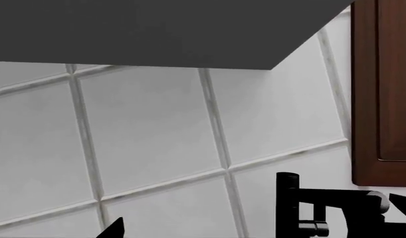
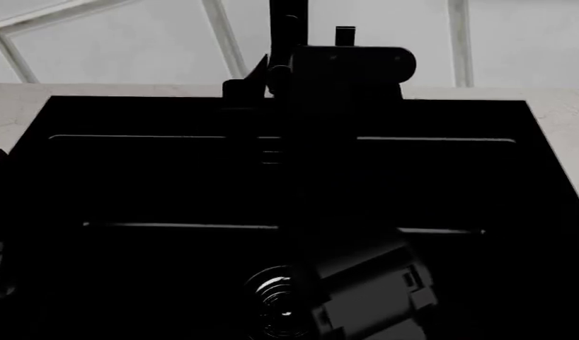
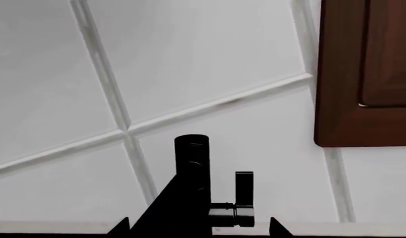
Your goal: Turn the sink spout to the right.
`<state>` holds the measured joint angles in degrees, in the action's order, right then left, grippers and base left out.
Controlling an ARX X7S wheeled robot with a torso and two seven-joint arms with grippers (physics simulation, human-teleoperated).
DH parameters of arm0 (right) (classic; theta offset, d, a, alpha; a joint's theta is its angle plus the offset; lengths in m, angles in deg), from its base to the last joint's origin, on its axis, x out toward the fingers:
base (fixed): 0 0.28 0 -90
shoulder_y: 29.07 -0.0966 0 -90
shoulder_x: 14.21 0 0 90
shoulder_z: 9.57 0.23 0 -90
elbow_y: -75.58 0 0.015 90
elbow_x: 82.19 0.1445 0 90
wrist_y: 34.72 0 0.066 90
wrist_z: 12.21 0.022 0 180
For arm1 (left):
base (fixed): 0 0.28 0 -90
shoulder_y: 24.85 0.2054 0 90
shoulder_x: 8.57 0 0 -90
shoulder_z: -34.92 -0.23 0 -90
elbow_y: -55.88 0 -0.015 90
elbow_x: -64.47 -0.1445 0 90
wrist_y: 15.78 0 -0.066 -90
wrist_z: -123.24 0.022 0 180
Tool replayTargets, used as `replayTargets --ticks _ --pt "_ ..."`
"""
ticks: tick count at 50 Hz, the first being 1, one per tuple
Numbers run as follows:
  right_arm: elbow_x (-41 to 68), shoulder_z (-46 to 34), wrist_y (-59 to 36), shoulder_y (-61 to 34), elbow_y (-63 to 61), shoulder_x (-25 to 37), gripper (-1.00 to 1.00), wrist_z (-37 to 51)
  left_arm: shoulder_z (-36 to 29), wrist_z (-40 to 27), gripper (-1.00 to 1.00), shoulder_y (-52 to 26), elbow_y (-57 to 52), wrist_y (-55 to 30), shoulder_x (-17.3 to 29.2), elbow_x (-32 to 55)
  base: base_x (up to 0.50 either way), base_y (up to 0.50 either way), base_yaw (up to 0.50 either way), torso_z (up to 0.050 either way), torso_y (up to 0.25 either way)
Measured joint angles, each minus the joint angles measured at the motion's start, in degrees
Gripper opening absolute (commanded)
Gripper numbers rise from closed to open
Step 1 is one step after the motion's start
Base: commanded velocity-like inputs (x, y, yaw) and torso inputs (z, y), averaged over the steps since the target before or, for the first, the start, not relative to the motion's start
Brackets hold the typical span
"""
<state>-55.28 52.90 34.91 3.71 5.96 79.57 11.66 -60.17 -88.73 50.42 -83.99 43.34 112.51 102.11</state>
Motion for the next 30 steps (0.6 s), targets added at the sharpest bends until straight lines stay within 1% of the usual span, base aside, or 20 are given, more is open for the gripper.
replayTargets --ticks 30 --pt "2.13 1.24 -2.16 0.03 -3.64 4.13 1.00 3.66 -1.03 -0.15 1.00 -0.28 0.19 -0.06 0.53 0.04 0.00 0.00 0.00 0.000 0.000"
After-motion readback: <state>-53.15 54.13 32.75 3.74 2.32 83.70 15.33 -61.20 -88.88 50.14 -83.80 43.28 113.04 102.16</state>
